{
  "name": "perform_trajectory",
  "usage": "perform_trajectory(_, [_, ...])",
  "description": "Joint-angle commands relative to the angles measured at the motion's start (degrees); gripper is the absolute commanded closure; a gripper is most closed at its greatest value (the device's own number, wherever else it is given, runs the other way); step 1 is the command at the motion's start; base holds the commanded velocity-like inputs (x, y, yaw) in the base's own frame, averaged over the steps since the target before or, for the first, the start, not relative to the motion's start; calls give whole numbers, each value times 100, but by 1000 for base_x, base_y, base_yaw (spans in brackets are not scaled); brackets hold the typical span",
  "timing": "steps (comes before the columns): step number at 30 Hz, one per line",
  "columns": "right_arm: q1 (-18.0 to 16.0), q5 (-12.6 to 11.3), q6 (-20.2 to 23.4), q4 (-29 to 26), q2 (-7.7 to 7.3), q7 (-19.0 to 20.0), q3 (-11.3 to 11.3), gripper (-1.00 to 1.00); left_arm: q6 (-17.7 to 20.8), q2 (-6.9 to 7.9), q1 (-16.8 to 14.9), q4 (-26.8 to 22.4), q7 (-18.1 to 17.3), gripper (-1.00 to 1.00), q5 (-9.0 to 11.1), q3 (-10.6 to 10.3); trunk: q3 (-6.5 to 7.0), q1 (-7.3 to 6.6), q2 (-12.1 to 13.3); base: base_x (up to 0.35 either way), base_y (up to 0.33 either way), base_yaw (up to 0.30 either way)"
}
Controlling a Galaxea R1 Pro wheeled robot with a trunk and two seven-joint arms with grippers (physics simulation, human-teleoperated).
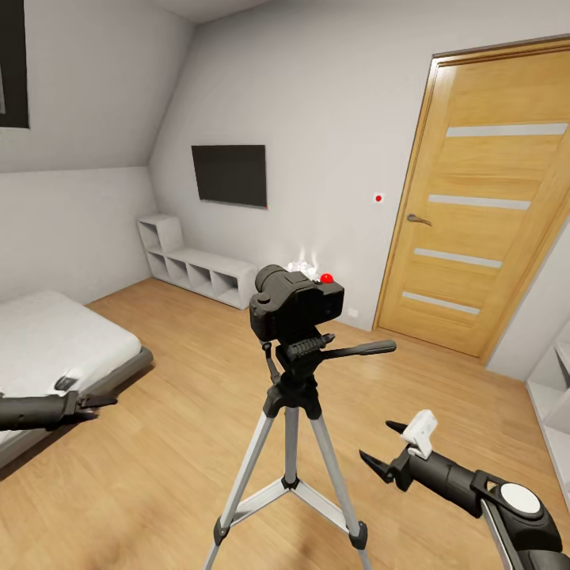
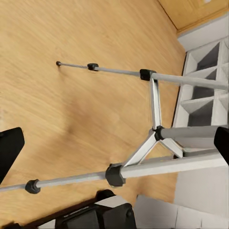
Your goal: Attach the digital camera to the camera tripod in the bedroom.
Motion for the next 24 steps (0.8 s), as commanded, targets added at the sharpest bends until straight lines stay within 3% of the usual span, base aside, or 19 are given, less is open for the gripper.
perform_trajectory(1, [-7,26,44,-12,3,52,-67,-100,-45,-7,102,29,-5,-100,124,-38,-11,3,-12,0,0,0])
perform_trajectory(2, [-10,28,55,-13,5,74,-172,-100,-189,-21,331,84,-4,-100,227,-37,-11,3,-12,0,0,0])
perform_trajectory(7, [-12,28,68,-9,8,91,-347,-100,-403,-37,651,132,-7,-100,440,-37,-11,3,-12,0,0,0])
perform_trajectory(13, [-29,59,83,134,12,73,-576,-100,-999,-65,1395,169,-5,-100,1002,-37,-11,3,-12,0,0,0])
perform_trajectory(18, [-80,86,323,527,4,56,-643,-100,-1661,-271,2161,243,14,-100,1369,-37,-11,3,-12,0,0,0])
perform_trajectory(24, [-101,100,735,769,-16,-176,-659,-100,-1918,-465,2638,414,137,-100,1483,-36,-11,3,-12,0,0,0])
